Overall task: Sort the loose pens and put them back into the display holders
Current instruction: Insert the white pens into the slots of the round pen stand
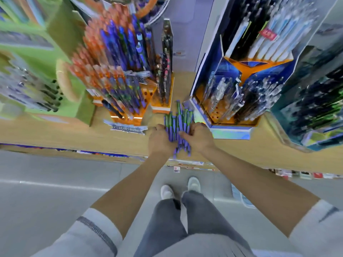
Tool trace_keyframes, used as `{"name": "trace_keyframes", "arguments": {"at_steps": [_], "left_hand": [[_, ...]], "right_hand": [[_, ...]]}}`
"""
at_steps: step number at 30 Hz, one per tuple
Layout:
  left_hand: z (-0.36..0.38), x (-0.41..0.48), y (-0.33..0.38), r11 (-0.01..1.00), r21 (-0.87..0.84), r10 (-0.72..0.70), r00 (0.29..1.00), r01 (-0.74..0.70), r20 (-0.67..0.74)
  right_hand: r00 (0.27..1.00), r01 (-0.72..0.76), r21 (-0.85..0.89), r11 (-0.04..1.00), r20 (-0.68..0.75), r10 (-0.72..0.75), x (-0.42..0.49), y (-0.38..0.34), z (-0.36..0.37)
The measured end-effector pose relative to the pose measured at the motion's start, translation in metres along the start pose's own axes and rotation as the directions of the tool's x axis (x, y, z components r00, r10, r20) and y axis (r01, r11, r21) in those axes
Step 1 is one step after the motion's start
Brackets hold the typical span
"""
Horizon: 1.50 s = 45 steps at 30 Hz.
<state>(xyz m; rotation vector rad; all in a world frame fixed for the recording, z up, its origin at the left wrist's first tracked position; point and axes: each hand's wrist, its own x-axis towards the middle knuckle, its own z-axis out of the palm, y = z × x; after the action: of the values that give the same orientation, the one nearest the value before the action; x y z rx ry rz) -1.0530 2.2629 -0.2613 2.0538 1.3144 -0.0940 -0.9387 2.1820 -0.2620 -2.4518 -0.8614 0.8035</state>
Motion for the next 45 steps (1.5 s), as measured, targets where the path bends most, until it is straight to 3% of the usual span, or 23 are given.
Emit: {"name": "trace_keyframes", "arguments": {"at_steps": [4, 10, 17, 31, 36, 40, 45], "left_hand": [[-0.004, 0.01, -0.002, 0.996, 0.086, -0.017, 0.998, 0.012, 0.058], [-0.009, 0.004, 0.0, 0.986, 0.167, -0.014, 0.999, 0.008, 0.036], [-0.013, 0.005, -0.001, 0.978, 0.207, 0.017, 0.999, -0.027, 0.052], [-0.015, 0.002, -0.01, 0.971, -0.216, -0.065, 0.98, 0.106, 0.19], [-0.017, -0.003, -0.008, 0.812, -0.533, -0.078, 0.949, 0.237, 0.305], [-0.021, -0.014, -0.005, 0.743, -0.629, -0.007, 0.942, 0.228, 0.334], [-0.023, -0.024, -0.006, 0.664, -0.717, 0.071, 0.937, 0.212, 0.342]], "right_hand": [[0.997, -0.049, -0.042, 0.998, 0.061, 0.052, 0.008, -0.001, 0.002], [0.998, -0.036, -0.141, 0.989, 0.048, 0.043, 0.011, 0.0, 0.003], [0.996, -0.05, -0.074, 0.996, 0.066, 0.055, 0.007, -0.003, -0.007], [0.993, -0.054, 0.056, 0.997, 0.105, 0.048, 0.004, 0.006, -0.002], [0.995, -0.081, 0.142, 0.987, 0.064, 0.072, 0.001, 0.003, -0.004], [0.993, -0.113, 0.221, 0.969, 0.063, 0.101, -0.001, 0.006, -0.004], [0.996, -0.09, 0.469, 0.879, 0.063, 0.069, -0.015, 0.006, -0.012]]}}
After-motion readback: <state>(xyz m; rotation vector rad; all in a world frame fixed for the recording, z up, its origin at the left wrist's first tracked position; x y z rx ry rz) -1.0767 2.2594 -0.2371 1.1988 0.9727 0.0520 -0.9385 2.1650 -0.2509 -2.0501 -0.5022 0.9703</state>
